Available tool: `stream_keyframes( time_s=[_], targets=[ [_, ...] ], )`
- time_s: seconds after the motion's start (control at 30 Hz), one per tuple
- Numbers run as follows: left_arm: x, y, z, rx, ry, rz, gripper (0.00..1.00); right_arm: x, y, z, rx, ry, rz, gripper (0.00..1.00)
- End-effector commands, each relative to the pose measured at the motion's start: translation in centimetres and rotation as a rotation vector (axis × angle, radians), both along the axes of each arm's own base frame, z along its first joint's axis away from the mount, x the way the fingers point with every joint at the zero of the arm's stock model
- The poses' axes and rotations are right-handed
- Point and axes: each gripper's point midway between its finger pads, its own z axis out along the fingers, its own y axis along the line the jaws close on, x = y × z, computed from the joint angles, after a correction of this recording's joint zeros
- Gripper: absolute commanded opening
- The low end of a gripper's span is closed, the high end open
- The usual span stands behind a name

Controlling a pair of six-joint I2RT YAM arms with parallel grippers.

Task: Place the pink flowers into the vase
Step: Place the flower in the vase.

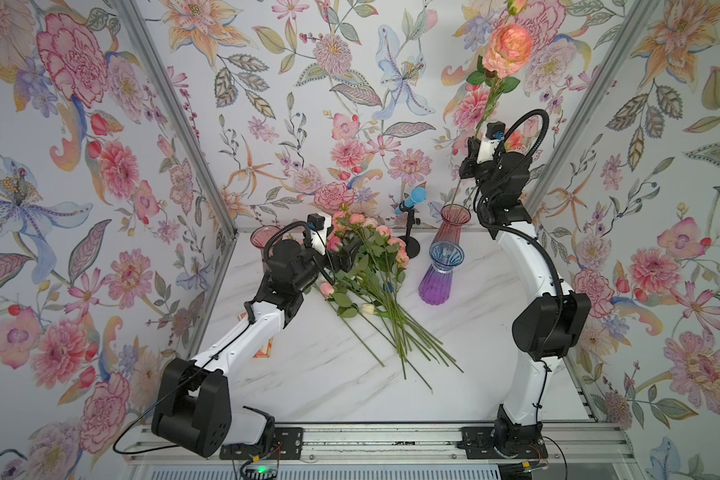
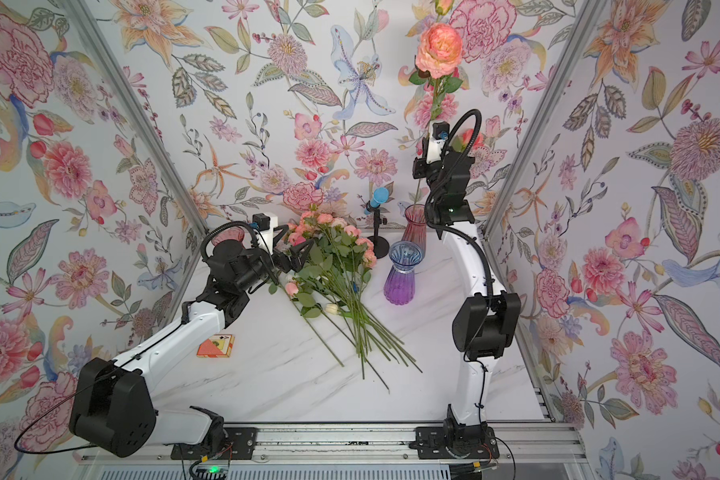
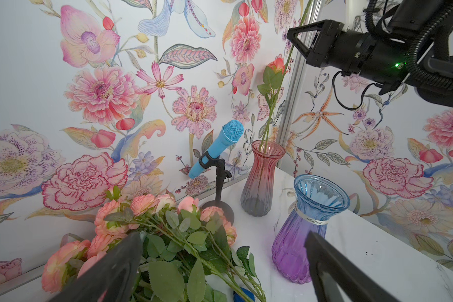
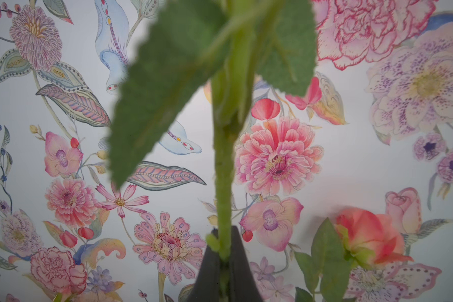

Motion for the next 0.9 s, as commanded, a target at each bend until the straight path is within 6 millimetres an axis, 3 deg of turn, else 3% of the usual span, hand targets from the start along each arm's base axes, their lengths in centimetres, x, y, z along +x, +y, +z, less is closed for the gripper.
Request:
stream_keyframes(
  time_s=[0.0, 0.33, 0.57, 0.87],
  targets=[
    [-0.5, -0.6, 0.0, 0.018, -0.034, -0.027, 1.0, 0.1, -0.7, -0.3, 0.033, -0.021, 0.004, 0.0],
    [-0.3, -0.9, -0.5, 0.024, -0.021, -0.034, 1.0, 2.1, -2.5, -9.5, 0.109, 0.176, -0.036, 0.0],
    [-0.7, -1.4, -0.7, 0.05, -0.029, -0.044, 1.0, 3.0, -2.7, -13.7, 0.126, 0.243, -0.036, 0.0],
    [-1.0, -2.2, -1.0, 0.072, -0.029, -0.057, 1.0, 3.8, -2.9, -17.6, 0.13, 0.341, -0.044, 0.0]
  ],
)
